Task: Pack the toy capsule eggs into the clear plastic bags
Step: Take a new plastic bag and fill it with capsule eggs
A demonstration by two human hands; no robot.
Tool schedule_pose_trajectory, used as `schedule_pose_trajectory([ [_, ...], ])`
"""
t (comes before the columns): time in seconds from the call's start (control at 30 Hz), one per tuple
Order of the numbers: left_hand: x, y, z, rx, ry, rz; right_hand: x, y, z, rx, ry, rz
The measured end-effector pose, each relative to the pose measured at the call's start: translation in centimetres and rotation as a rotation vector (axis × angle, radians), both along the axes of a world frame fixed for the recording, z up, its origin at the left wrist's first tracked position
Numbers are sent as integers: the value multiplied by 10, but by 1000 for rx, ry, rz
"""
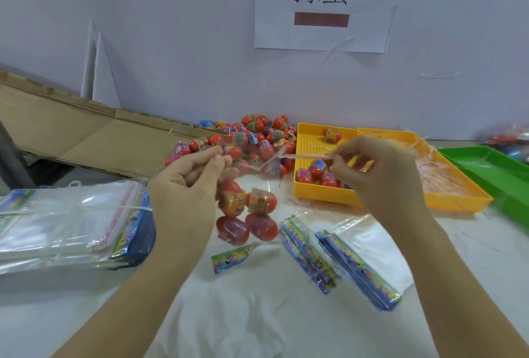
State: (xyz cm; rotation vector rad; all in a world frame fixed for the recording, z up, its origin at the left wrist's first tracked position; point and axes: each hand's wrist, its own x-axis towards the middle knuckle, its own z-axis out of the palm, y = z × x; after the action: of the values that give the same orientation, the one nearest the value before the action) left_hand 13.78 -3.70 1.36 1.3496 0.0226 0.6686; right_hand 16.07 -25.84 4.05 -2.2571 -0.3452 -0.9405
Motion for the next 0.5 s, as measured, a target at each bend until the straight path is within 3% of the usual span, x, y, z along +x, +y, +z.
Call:
schedule_pose_trajectory([
  [0.1,8,9,-3,-7,67,-6,6,-4,-7,-136,60,-40],
  [0.33,19,34,-3,-40,13,18,27,-38,-1,-290,196,-94],
  [0.5,27,36,-10,-88,32,18,30,-82,1,-448,428,-172],
])
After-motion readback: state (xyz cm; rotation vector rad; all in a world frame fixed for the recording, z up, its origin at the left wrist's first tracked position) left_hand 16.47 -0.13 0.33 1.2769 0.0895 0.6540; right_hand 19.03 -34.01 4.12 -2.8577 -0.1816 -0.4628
